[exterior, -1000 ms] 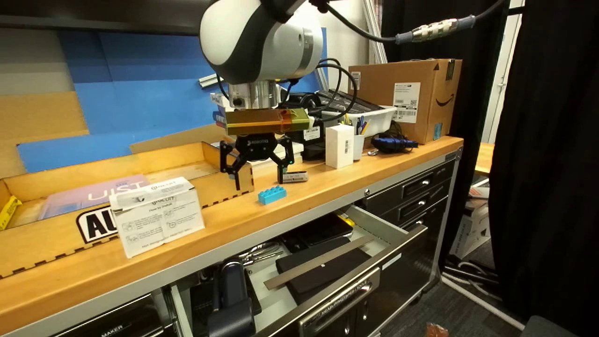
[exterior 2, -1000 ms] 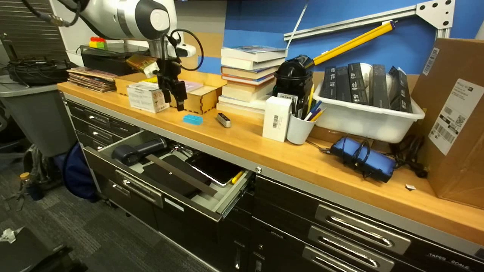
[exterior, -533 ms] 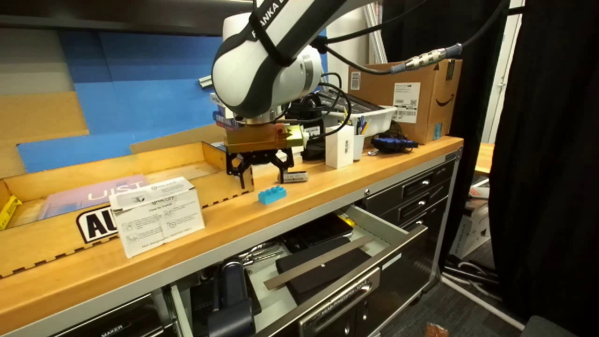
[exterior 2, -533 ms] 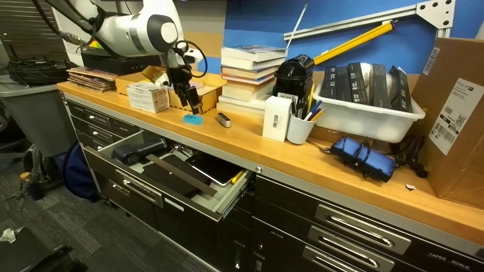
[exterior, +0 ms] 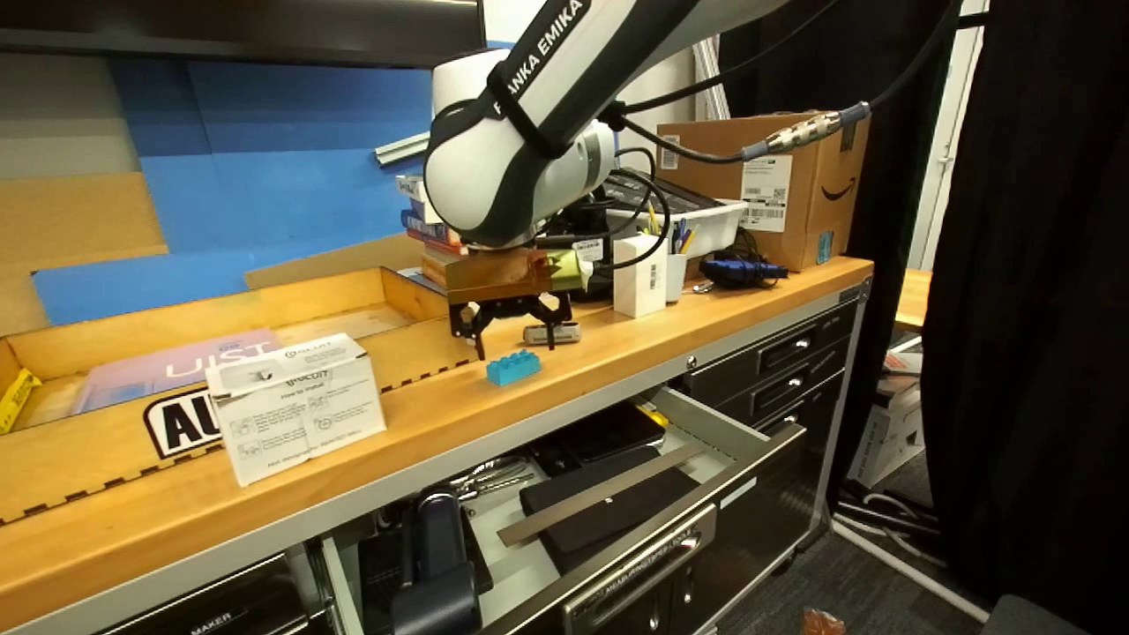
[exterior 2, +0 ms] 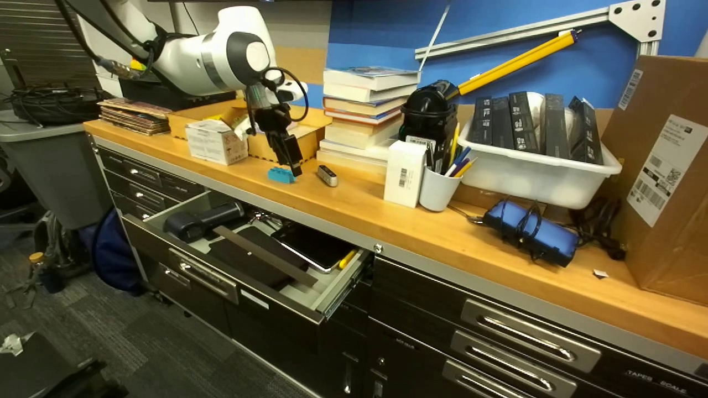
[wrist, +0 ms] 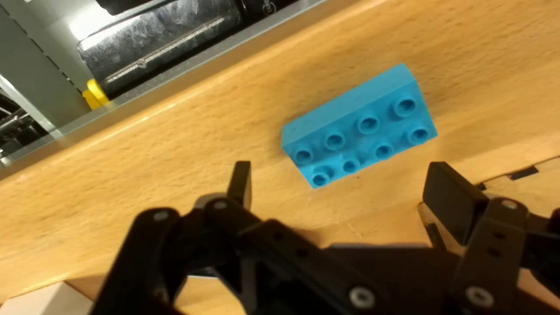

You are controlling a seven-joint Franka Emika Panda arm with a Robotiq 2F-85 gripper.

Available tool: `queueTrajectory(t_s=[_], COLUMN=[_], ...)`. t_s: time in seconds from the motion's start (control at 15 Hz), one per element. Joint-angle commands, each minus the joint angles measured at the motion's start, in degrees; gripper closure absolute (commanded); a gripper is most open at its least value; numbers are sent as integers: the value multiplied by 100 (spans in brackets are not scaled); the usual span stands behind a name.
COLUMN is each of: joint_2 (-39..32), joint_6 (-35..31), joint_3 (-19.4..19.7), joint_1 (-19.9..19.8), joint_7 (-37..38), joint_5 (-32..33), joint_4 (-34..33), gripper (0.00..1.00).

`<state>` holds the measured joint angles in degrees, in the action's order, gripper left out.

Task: Put the blue block in the drawer, then close it

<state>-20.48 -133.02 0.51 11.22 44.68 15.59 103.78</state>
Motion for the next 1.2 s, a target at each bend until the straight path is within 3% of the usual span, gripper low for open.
queueTrajectory(t_s=[0.0, 0.07, 0.2, 0.6, 1.0, 1.13], joint_2=[-114, -126, -85, 323, 894, 928], joint_6=[189, 214, 332, 725, 1460, 1395], joint_3=[71, 66, 27, -57, -143, -175], joint_1=[130, 142, 146, 112, 13, -10], joint_7=[151, 157, 117, 67, 58, 56], joint_5=[67, 56, -37, -271, -612, -695], joint_4=[-116, -104, -63, 270, 972, 1222], gripper=[0, 22, 32, 80, 80, 80])
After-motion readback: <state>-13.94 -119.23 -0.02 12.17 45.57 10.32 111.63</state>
